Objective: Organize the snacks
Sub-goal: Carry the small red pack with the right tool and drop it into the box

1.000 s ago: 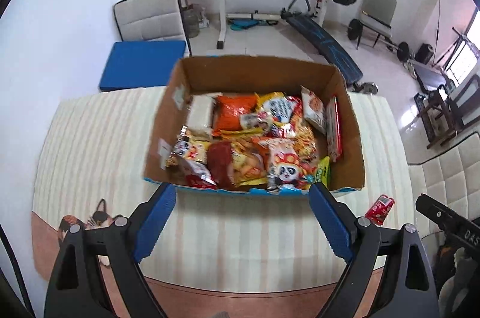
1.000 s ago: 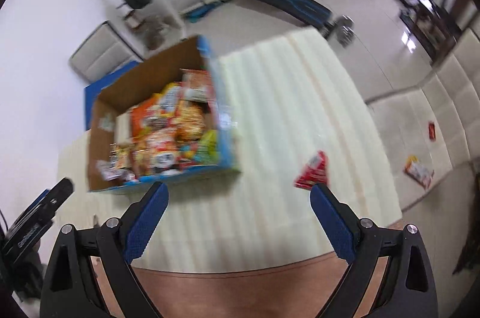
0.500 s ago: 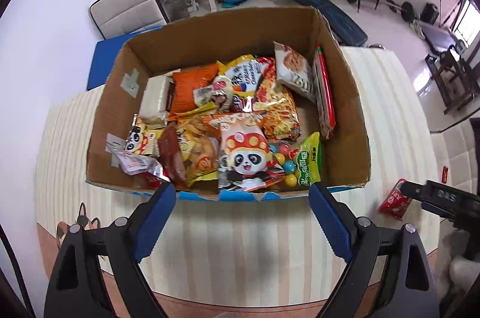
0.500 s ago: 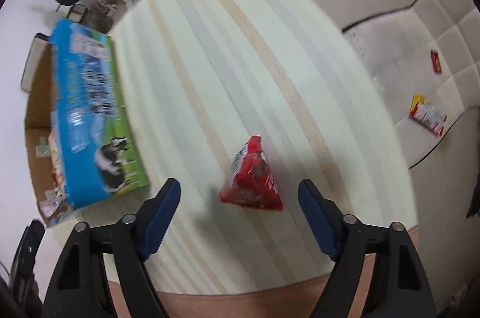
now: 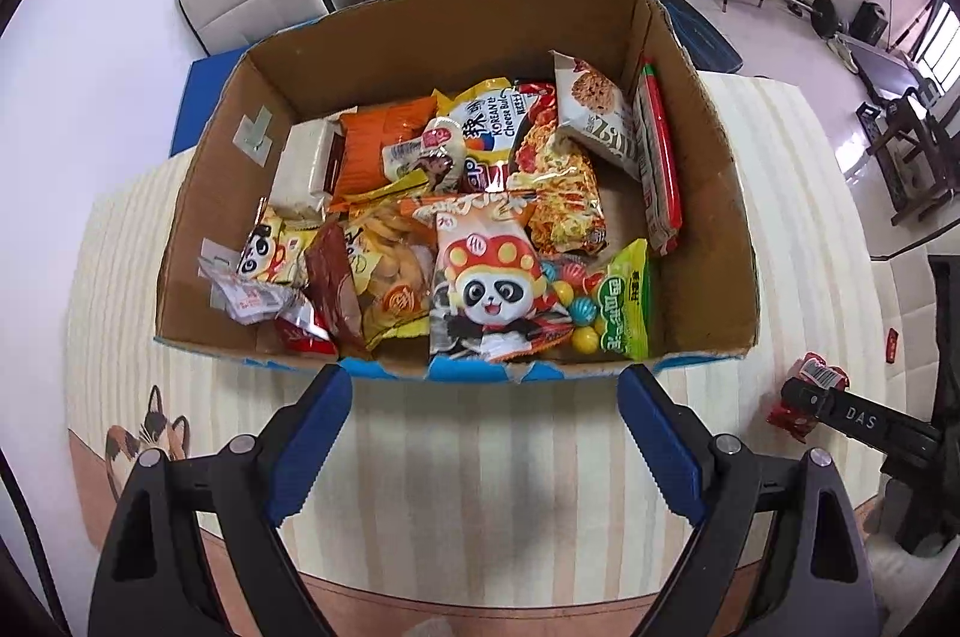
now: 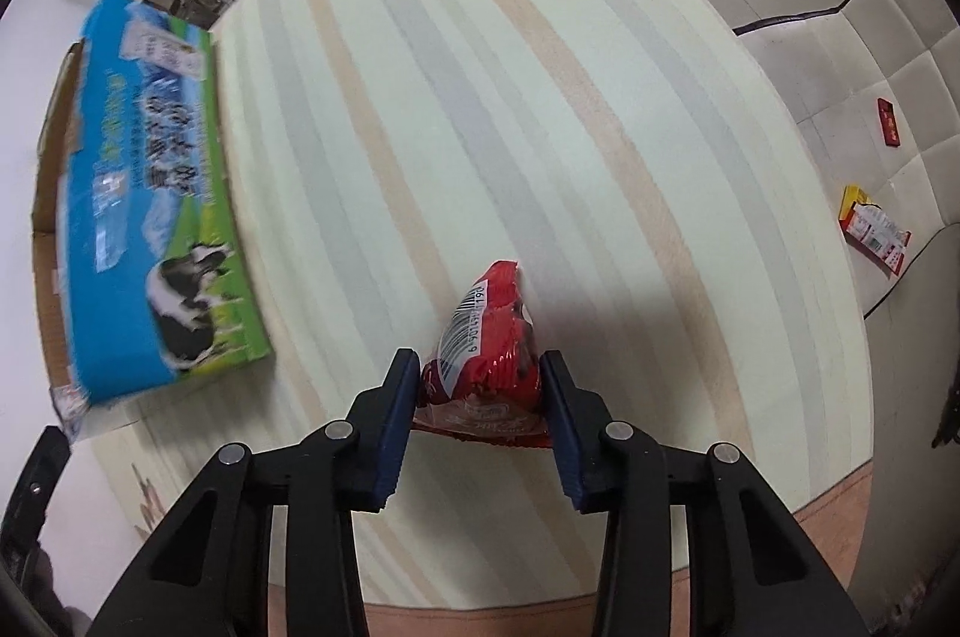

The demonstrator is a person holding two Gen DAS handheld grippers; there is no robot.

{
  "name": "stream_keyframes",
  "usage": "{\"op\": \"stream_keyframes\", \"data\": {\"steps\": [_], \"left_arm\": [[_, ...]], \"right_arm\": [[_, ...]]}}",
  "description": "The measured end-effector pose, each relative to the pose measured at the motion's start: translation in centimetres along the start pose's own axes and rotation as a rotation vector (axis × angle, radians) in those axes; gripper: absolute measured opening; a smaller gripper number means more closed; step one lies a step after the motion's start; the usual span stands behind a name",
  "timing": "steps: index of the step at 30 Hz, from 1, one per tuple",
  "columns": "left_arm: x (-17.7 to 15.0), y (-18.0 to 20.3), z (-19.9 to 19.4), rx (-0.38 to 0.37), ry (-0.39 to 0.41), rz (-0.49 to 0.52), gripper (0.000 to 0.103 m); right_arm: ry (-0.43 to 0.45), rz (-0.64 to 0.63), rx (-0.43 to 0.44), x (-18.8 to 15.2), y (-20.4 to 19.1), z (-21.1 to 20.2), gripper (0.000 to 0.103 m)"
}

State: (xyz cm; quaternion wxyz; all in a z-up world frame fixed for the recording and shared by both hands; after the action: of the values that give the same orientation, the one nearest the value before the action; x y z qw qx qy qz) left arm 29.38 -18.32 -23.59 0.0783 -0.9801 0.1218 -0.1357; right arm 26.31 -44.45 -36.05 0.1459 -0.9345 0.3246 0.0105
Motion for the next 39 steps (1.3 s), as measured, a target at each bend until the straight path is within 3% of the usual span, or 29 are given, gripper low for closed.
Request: {"op": "stream_keyframes", "data": {"steps": [6,10,13,16,22,29,35,38,39], "left_arm": [[-0.7,-2.3,-2.3,-0.078,0.028,-0.061,0.091],[0.5,-4.4,-4.1,-0.12,0.061,-0.066,0.091],[2.0,-5.5,-4.9,-0.117,0.085,-0.046,0.099],[4.0,-6.6,-5.0,-0.083,0.113,-0.023,0.099],[7.1,-8.5,-2.3,-0.073,0.094,-0.015,0.099],[8.4,-10.2,2.5,-0.09,0.008,-0.034,0.099],[8.5,-10.3,4.5,-0.135,-0.026,-0.03,0.099],[8.5,-10.4,4.7,-0.134,-0.028,-0.025,0.099],[8.5,-10.5,4.7,-0.136,-0.027,-0.024,0.099]], "right_arm": [[0.037,-0.064,0.102,-2.6,-3.2,-5.0,0.044],[0.089,-0.145,0.179,-4.1,-7.6,-10.0,0.044],[0.103,-0.203,0.227,-4.9,-12.2,-12.8,0.044],[0.117,-0.259,0.237,-4.8,-16.1,-13.9,0.044],[0.113,-0.329,0.175,-3.3,-22.6,-11.4,0.044],[0.075,-0.336,0.087,-1.1,-24.4,-5.8,0.044],[0.058,-0.311,0.044,0.0,-24.5,-3.6,0.045],[0.054,-0.307,0.025,0.2,-24.5,-3.1,0.058],[0.054,-0.305,0.017,0.2,-24.5,-3.0,0.068]]}}
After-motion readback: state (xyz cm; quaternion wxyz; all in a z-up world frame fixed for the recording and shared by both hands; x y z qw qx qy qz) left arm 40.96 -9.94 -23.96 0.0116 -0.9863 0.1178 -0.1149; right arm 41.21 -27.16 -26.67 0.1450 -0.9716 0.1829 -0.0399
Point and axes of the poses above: each gripper's, at about its wrist camera, not at the fingertips, and z roughly the way its jaws point, y to its right, x to its top, the point moved 6 cm from there along z, roughly the way its jaws point, and after that the axes turned 13 degrees about z, right-handed, at the moved point
